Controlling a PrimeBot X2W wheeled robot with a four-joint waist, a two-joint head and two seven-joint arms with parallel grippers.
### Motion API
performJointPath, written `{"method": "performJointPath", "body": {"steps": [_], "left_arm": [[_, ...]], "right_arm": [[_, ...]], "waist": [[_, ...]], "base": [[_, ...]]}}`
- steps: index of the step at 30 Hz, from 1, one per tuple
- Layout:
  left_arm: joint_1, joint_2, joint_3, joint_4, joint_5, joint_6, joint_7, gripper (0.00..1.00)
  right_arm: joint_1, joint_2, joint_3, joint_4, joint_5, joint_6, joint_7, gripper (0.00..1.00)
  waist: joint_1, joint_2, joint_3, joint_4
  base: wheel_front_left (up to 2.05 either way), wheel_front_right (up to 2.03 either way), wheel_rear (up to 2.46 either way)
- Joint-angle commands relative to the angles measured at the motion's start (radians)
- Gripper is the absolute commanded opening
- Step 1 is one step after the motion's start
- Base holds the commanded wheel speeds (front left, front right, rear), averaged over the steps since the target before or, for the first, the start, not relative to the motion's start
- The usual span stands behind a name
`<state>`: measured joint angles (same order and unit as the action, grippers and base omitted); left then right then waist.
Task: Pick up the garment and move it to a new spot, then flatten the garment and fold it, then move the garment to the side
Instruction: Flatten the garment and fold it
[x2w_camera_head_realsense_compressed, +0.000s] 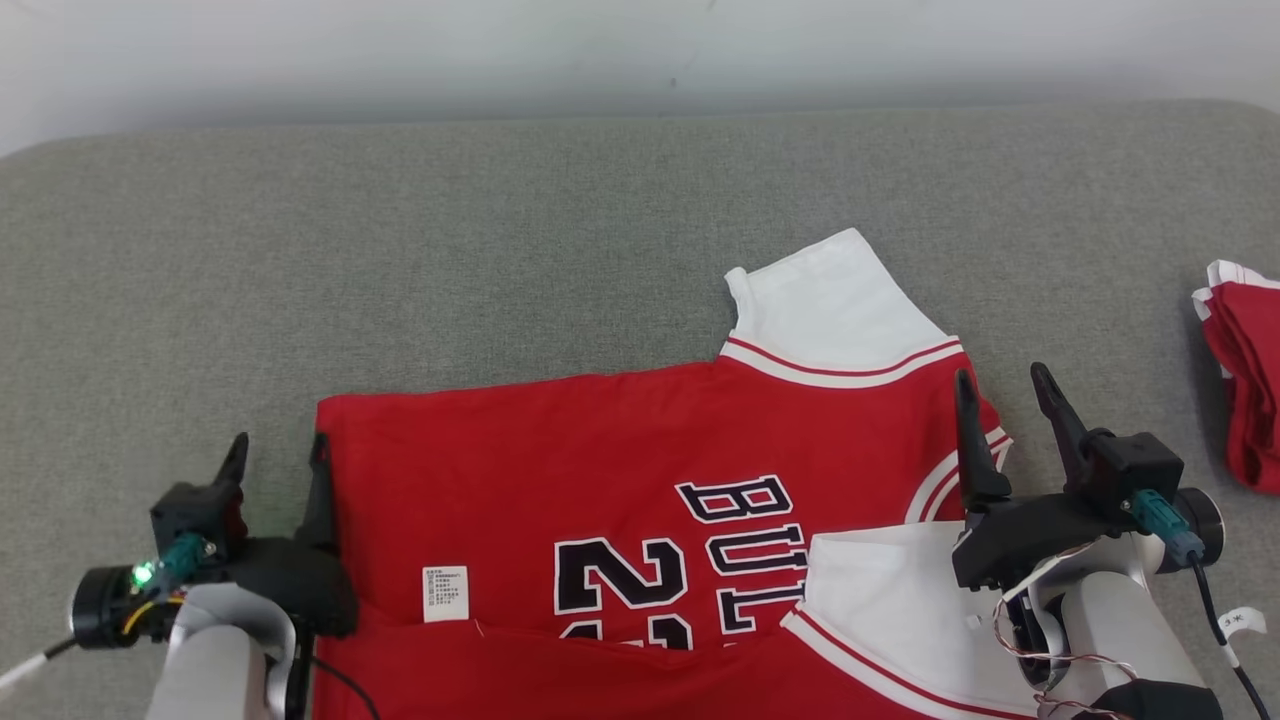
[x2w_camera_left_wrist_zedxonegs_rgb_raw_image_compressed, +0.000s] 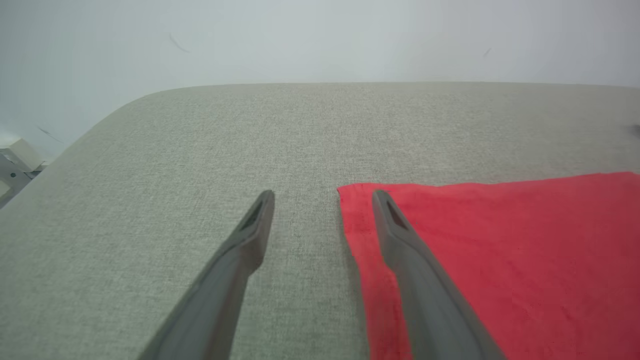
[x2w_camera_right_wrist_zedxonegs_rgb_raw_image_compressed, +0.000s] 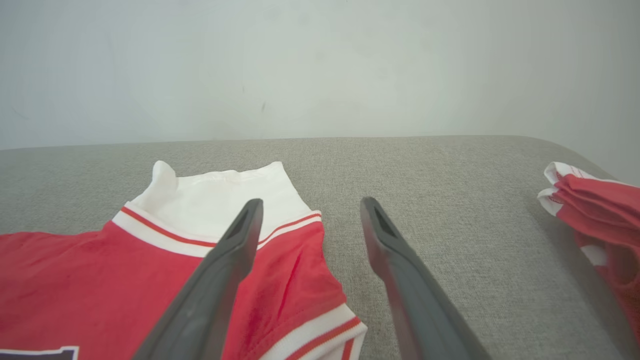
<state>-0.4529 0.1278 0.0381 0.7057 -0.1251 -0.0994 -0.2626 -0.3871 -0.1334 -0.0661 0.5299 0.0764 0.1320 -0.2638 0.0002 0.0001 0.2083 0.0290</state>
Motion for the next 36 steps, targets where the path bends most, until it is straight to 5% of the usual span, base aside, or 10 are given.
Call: {"method": "performJointPath", "body": {"steps": [1,16,20,22,24,36], "left_arm": [[-0.022,0.009,-0.004,0.013,-0.007,-0.005,-0.003,1.0],[-0.206,0.03,-0.07,0.261,-0.024,-0.022,0.05,1.0],[-0.222,0.032,-0.086,0.301,-0.014,-0.022,0.047,0.7],[-0.232,0.033,-0.093,0.309,-0.007,-0.023,0.042,0.26],[-0.237,0.033,-0.1,0.319,-0.005,-0.023,0.036,0.0],[-0.275,0.015,-0.129,0.285,0.002,-0.006,0.0,0.0]], "right_arm": [[-0.005,0.001,0.003,-0.002,0.005,-0.003,0.0,1.0],[-0.006,0.001,0.013,-0.018,0.008,-0.003,0.0,1.0],[-0.023,-0.005,0.009,-0.021,0.015,-0.003,0.0,1.0],[-0.036,-0.017,0.021,-0.024,0.01,-0.003,0.0,1.0],[-0.06,-0.034,0.033,-0.021,0.011,-0.003,0.0,1.0],[-0.311,-0.14,0.184,0.131,0.032,-0.003,0.047,1.0]], "waist": [[-0.0002,-0.0001,0.006,-0.006],[-0.0002,-0.0001,0.042,-0.036],[-0.0002,-0.0001,0.052,-0.04],[-0.0002,-0.0001,0.06,-0.037],[-0.0002,-0.0001,0.066,-0.033],[-0.0002,-0.0001,0.118,0.015]], "base": [[0.0,0.0,0.0],[0.0,0.0,0.0],[0.0,0.0,0.0],[0.0,0.0,0.0],[0.0,0.0,0.0],[0.0,0.0,0.0]]}}
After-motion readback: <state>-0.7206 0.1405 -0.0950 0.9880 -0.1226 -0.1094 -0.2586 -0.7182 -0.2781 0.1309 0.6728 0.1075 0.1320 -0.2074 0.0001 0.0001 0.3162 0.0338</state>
